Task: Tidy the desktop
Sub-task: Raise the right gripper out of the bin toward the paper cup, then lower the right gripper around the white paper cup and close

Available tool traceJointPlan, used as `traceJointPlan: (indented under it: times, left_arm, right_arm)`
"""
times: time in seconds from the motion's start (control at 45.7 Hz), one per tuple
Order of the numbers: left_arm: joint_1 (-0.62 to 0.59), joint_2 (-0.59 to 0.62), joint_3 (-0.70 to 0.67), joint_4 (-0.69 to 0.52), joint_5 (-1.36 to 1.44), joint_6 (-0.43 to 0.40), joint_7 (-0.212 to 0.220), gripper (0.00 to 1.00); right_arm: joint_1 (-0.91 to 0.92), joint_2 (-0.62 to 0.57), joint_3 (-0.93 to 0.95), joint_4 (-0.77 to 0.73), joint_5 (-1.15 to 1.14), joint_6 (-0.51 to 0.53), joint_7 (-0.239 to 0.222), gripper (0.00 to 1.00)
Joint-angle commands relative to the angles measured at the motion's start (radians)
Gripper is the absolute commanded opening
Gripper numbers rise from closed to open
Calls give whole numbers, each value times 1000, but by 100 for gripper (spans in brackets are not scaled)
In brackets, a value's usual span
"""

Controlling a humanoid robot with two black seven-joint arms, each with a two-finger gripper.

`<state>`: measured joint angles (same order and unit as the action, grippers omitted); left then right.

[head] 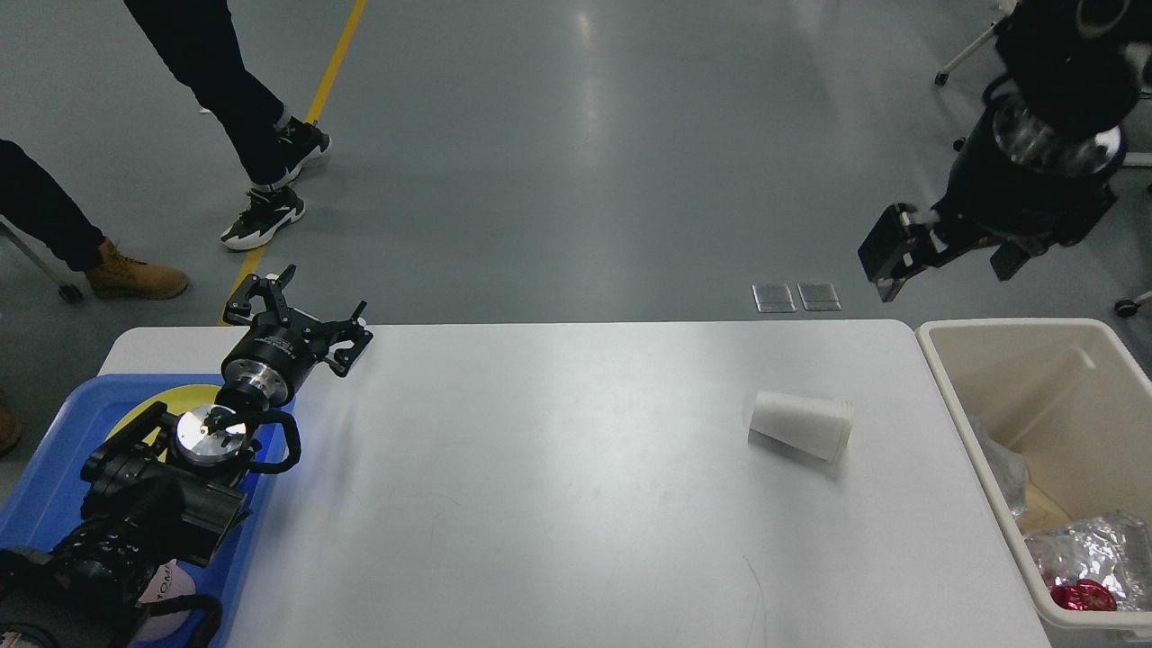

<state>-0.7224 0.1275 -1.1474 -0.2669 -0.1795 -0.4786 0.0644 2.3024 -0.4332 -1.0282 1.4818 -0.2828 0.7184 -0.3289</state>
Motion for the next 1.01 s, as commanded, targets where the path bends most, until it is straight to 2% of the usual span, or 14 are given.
traceJointPlan:
  times: [0.0,0.328,0.503,0.635,0.81,0.985]
  left_arm:
    - [0,0,0,0,0,0,0,96]
    - [0,0,0,0,0,0,0,96]
    - [1,0,0,0,0,0,0,96]
    - [0,0,0,0,0,0,0,96]
    - [0,0,0,0,0,0,0,96]
    - [0,0,0,0,0,0,0,96]
  right_arm:
    - [-52,5,2,57,4,-135,2,100]
    - [-268,11,26,28,1,-319,4,100]
    - [-397,1,68,-24,27,-366,1,100]
    - [-466,-48,86,-60,238,-366,-4,100]
    - [-524,-50,86,-123,507,-366,-9,100]
    - [-627,-42,91,-268,666,-364,-24,99]
